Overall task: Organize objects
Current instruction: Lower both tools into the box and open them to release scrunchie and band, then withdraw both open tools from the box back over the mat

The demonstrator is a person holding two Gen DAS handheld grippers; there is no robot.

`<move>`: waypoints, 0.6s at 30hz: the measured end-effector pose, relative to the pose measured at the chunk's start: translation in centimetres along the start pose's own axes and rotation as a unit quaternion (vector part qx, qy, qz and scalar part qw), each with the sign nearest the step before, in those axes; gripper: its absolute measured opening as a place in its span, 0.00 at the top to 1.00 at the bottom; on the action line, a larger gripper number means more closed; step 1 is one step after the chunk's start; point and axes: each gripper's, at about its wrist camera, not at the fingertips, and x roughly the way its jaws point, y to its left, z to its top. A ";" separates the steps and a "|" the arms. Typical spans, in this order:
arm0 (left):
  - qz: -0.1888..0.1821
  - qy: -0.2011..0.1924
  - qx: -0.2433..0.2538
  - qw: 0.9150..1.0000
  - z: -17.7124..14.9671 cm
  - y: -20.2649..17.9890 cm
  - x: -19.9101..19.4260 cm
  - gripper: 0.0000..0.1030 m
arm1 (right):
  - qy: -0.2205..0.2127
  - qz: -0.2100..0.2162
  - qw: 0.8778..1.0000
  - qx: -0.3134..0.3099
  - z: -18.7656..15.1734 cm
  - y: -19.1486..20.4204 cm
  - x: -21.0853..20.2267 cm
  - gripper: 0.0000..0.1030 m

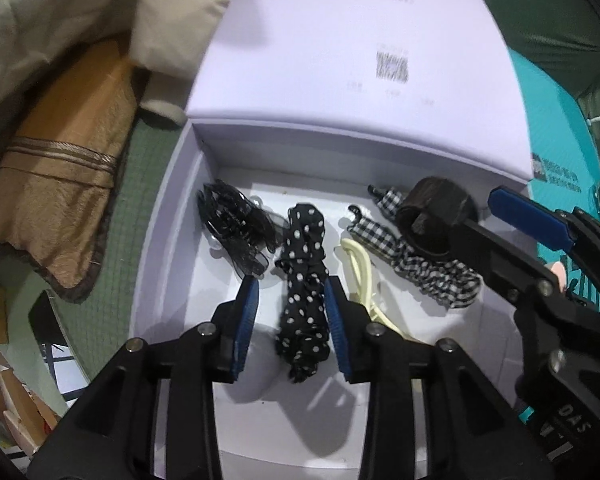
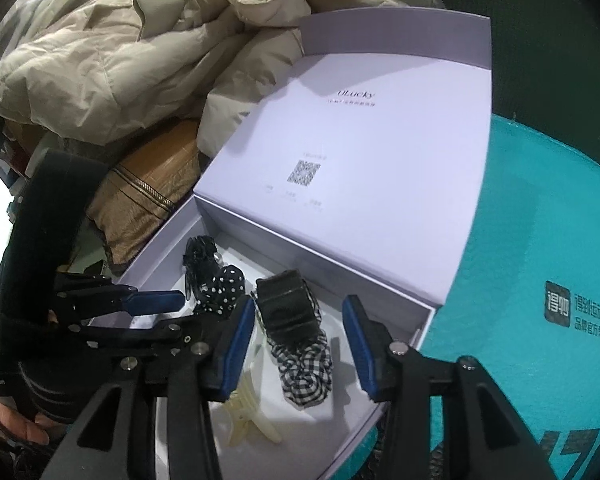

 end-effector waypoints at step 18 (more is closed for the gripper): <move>0.016 -0.086 -0.002 0.996 -2.1 -1.5 -9.8 0.63 | -0.027 -0.033 0.999 -0.019 0.0 0.7 -8.2 0.48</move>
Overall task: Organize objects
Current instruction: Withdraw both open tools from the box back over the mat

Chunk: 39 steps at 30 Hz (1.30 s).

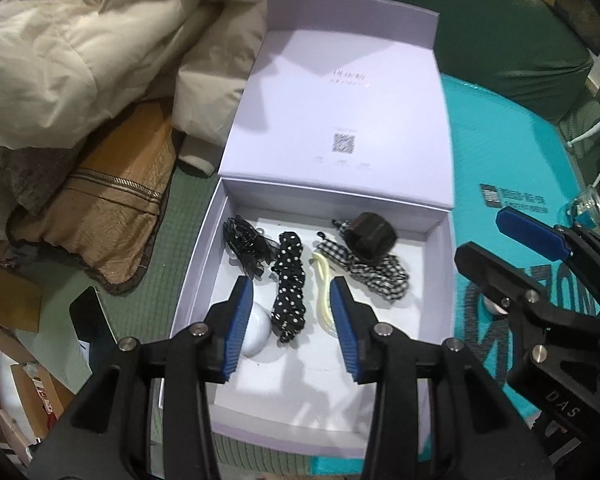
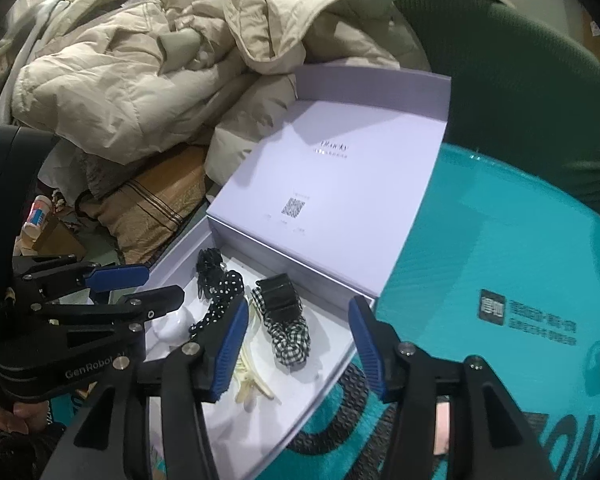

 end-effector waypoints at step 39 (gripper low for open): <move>-0.017 -0.063 0.066 0.996 -5.6 -11.3 -9.5 0.41 | -0.048 -0.087 0.995 0.020 -7.3 -4.1 -15.9 0.26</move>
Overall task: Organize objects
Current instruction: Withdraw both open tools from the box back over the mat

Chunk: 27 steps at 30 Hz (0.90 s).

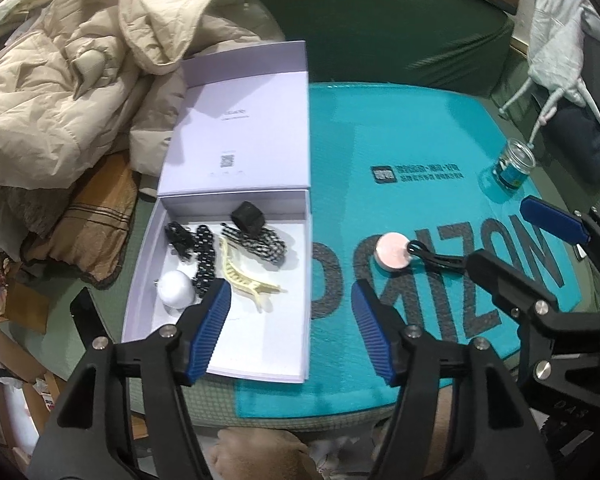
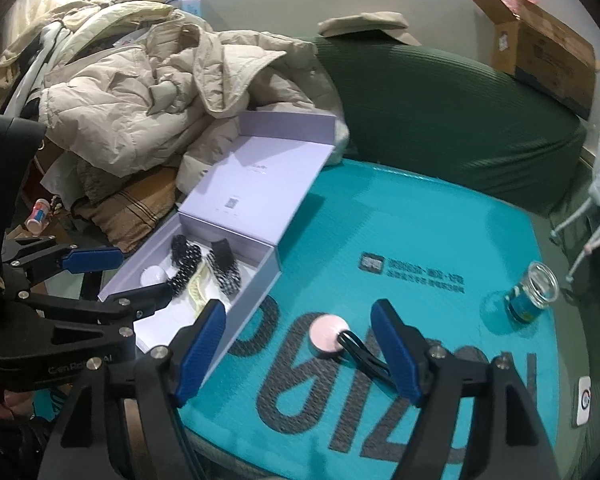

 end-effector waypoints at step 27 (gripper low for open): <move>-0.063 0.056 0.028 0.996 -2.3 -8.6 6.2 0.40 | 0.054 -0.037 0.997 0.044 -7.1 -7.3 0.9 0.26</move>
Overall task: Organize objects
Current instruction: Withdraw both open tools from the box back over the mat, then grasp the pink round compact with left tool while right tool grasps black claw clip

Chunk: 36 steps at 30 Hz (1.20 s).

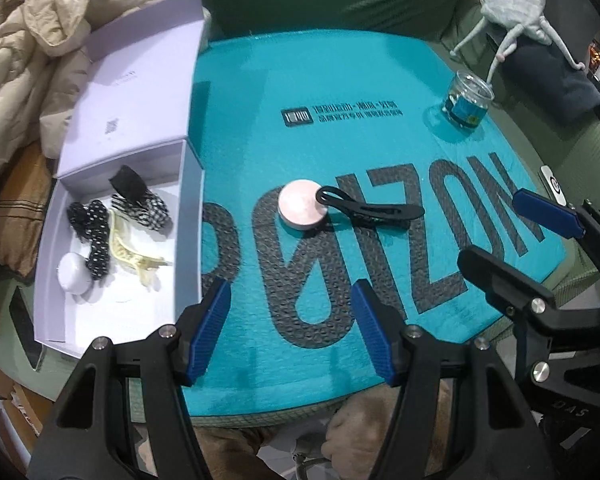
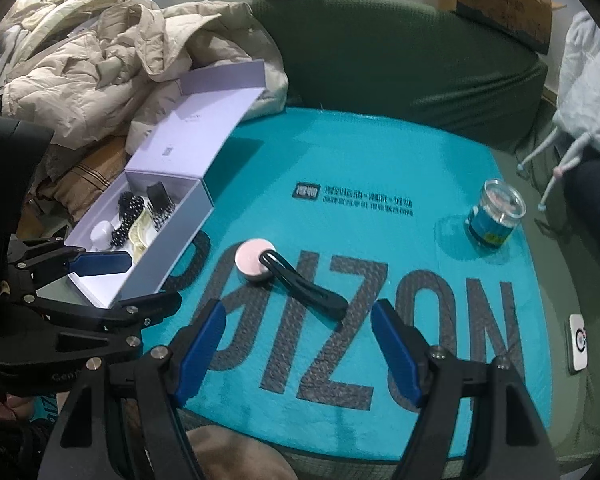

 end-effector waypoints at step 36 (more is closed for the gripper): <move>-0.010 0.022 -0.006 1.000 2.8 -0.4 10.5 0.40 | 0.068 0.039 0.997 -0.003 -1.3 -3.8 12.2 0.26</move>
